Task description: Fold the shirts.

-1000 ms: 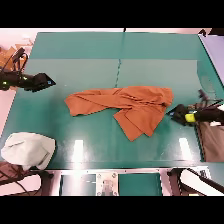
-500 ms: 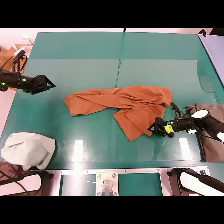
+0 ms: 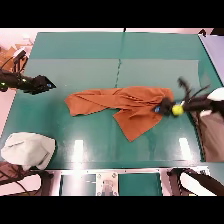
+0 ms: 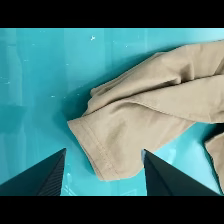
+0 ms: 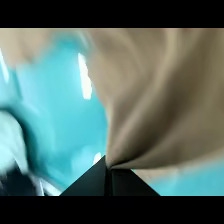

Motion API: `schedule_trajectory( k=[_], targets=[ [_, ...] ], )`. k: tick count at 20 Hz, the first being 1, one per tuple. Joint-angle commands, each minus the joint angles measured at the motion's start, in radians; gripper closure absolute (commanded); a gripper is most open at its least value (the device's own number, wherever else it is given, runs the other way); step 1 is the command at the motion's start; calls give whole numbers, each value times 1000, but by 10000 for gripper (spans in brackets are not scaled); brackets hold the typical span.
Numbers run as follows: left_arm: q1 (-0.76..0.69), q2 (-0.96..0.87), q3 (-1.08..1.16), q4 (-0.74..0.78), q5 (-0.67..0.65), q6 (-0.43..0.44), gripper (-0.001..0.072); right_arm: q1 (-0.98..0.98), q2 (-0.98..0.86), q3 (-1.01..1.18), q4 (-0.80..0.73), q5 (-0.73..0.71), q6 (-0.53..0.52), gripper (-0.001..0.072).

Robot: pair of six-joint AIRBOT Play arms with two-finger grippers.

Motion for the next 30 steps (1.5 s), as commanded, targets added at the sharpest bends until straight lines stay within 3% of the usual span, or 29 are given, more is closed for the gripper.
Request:
schedule_trajectory(
  k=[1,5,9,13,17,19,22,25,26,27,29,30],
  targets=[
    [0,-1,1,0,0,1,157,-3,-42,370,17,-76,17,694],
    [0,-1,1,1,-4,-1,157,-18,-305,708,17,-262,18,694],
    [0,-2,-74,-1,12,-25,156,-24,-446,748,10,-291,6,695],
    [-1,-3,-236,-63,163,-14,156,-25,-474,731,-32,-305,2,695],
    [-72,-53,-303,-293,305,109,157,-18,-475,719,-32,-295,-2,695],
    [-143,-100,-303,-305,363,115,157,-17,-475,719,-32,-295,-2,695],
    [-210,-141,-303,-301,356,114,157,-18,-475,719,-32,-294,-2,695],
    [-201,-140,-291,-294,240,114,159,-18,-475,719,-32,-288,-2,695],
    [-201,-140,-279,-293,204,114,238,-18,-475,719,-32,-288,-2,695],
    [-201,-140,-261,-283,182,117,429,-18,-475,719,-32,-288,-2,695],
    [-201,-138,-226,-284,170,121,685,-18,-475,719,-32,-283,-2,695],
    [-201,-134,-205,-283,172,121,687,-18,-475,719,-32,-276,-2,695]
  ],
)
